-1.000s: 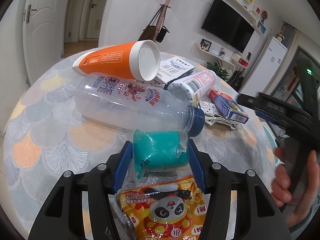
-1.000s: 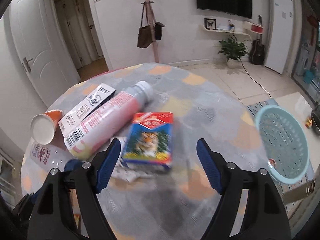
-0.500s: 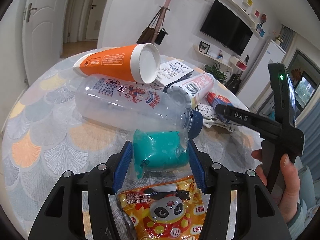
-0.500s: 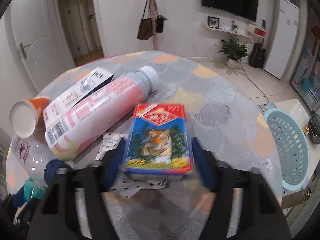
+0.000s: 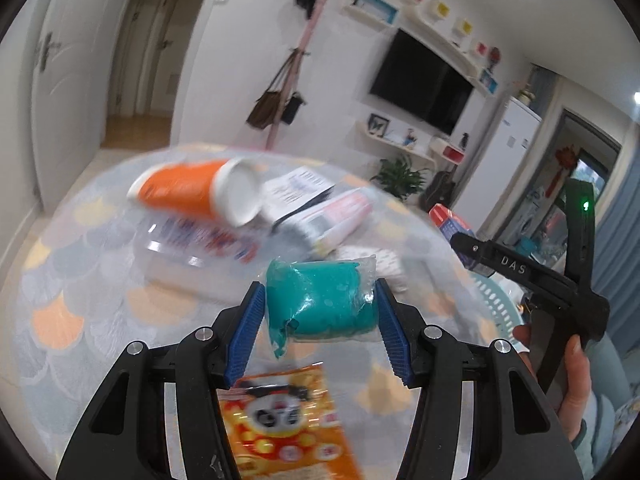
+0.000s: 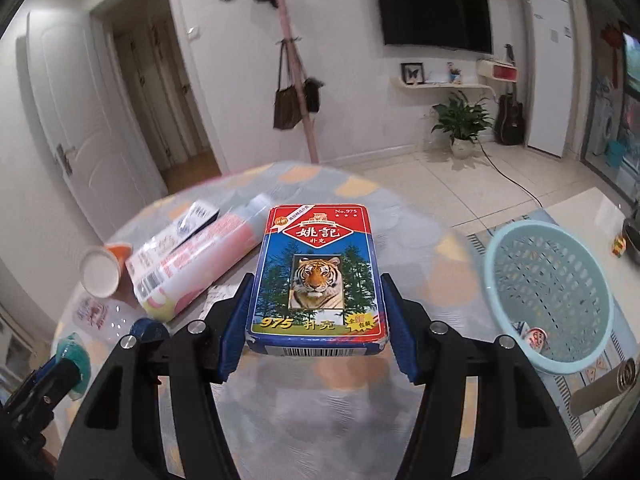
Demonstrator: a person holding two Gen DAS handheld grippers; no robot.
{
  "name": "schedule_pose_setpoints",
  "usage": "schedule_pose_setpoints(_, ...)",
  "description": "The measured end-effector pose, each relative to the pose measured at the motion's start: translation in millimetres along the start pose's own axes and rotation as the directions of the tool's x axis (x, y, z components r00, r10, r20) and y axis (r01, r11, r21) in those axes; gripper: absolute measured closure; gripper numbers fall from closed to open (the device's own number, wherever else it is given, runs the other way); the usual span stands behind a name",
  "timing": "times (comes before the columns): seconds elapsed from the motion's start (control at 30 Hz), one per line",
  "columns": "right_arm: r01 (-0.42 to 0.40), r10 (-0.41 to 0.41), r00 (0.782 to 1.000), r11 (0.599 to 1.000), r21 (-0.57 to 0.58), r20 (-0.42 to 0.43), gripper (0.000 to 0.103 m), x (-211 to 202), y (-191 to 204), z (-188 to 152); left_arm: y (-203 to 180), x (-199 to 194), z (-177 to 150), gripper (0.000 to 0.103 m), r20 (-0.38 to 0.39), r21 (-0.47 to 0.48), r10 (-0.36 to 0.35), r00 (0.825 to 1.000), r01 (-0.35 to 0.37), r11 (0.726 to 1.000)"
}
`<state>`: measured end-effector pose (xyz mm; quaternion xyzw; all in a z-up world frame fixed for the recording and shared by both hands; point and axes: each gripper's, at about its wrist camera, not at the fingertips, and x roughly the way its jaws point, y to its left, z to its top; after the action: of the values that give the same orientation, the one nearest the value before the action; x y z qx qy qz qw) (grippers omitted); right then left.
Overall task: Collect trash
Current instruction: 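Grasp the tiger-print card box with the right tool while the left tool holds the teal packet, then drop the teal packet and tiger card box into the blue basket, opening both tools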
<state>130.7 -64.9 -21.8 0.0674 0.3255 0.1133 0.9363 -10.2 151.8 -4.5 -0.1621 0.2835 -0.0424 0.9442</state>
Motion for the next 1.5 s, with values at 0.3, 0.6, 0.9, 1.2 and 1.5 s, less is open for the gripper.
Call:
schedule_pose_setpoints(0.3, 0.03, -0.038, 0.998, 0.991, 0.133, 0.058, 0.046, -35, -83, 6, -92, 28, 25, 0.05, -0.04, 0.1, -0.106, 0.994, 0.11, 0.989)
schedule_pose_setpoints(0.6, 0.1, -0.119, 0.991, 0.96, 0.26, 0.059, 0.046, -46, -171, -3, -185, 93, 29, 0.05, -0.146, 0.173, -0.181, 0.973, 0.205, 0.963)
schedule_pose_setpoints(0.9, 0.208, -0.211, 0.977, 0.908, 0.363, -0.032, 0.046, -22, -251, -24, -261, 181, 18, 0.05, -0.311, 0.192, -0.226, 0.923, 0.294, 0.936)
schedule_pose_setpoints(1.2, 0.326, -0.275, 0.944, 0.867, 0.375, -0.184, 0.046, 19, -302, -51, -303, 252, -6, 0.05, -0.413, 0.218, -0.207, 0.887, 0.317, 0.923)
schedule_pose_setpoints(1.5, 0.328, -0.268, 0.942, 0.861, 0.389, -0.202, 0.044, 33, -320, -51, -318, 269, -10, 0.031, -0.393, 0.245, -0.237, 0.888, 0.35, 0.904)
